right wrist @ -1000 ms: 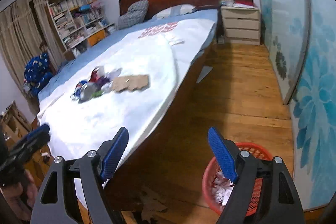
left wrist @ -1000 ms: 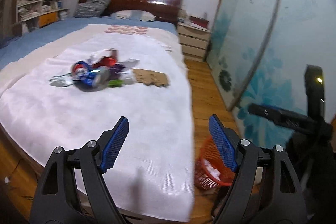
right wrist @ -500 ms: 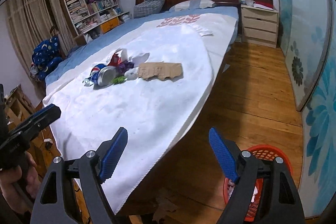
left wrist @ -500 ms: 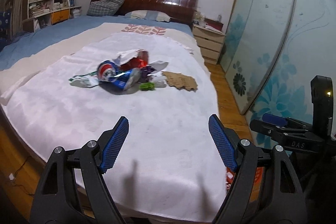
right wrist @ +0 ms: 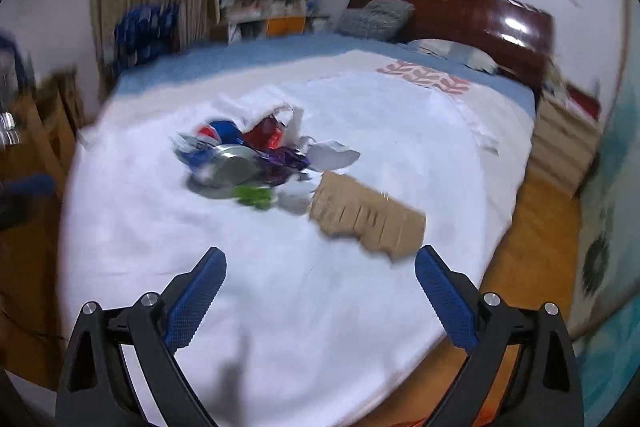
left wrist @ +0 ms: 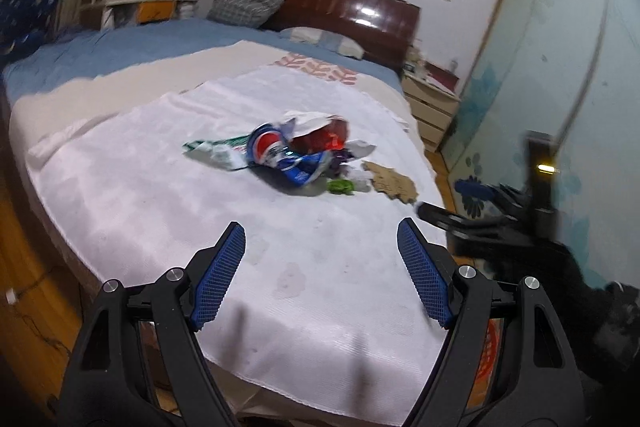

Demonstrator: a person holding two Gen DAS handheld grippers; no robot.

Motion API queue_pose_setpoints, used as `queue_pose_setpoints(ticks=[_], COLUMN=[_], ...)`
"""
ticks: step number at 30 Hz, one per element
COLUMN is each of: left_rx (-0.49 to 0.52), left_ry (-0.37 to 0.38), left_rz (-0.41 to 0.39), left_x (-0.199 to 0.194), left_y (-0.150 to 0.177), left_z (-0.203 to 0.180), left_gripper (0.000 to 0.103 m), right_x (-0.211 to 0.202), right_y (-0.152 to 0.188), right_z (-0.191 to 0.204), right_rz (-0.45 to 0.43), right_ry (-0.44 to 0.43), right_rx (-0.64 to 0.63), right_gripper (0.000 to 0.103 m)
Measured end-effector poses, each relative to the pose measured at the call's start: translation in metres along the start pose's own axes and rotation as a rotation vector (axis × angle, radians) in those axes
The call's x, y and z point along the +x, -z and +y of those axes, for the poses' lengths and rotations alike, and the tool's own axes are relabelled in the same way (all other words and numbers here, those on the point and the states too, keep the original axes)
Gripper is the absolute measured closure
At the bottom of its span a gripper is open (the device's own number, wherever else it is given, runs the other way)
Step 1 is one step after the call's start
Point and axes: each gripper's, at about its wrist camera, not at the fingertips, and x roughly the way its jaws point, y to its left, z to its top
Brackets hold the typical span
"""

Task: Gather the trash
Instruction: 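Grasp the cardboard piece with the right tool while the left tool grasps the Pepsi can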

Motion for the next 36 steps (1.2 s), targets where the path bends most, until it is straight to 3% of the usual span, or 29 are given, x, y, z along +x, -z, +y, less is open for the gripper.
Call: queue_pose_setpoints(ticks=[7,10,11,15,17,21,28,36], left_rx=[-0.141,-0.169,-0.167,-0.117,-0.092,-0.094,-0.099,-0.091], left_ry=[0.034,0.043,0.050,0.065,0.062,0.058,0.042,-0.029], left_rz=[0.020,0.035,0.040,0.054,0.059,0.036,0.032,0.049], left_x=[0.024,0.032,0.034,0.032,0.031,0.029,0.034,0.056], left_y=[0.001,0.002,0.002,0.001,0.000,-0.004,-0.009,-0.020], left_z=[0.024,0.027,0.026,0.018,0.013,0.010,0.003,-0.006], left_gripper=[0.025,0.025,0.025,0.025,0.025,0.025,0.025,0.016], right_x=[0.090,0.112,0.113,0.098,0.087,0.063,0.025,-0.007], right_y=[-0.030,-0.021,-0.019,-0.018,-0.016,-0.013,0.004,0.036], right_z=[-0.023,-0.040,-0.043,-0.040,-0.036,-0.035,-0.051,-0.076], right_rz=[0.139,0.160,0.152,0.100,0.082,0.049,0.012,0.020], right_ry=[0.098,0.043,0.039,0.036,0.027,0.033,0.007,-0.076], right_rx=[0.074,0.231,0.265,0.273,0.259,0.272,0.387,0.550], right_gripper=[0.009,0.010,0.016,0.036,0.054,0.071,0.090,0.095])
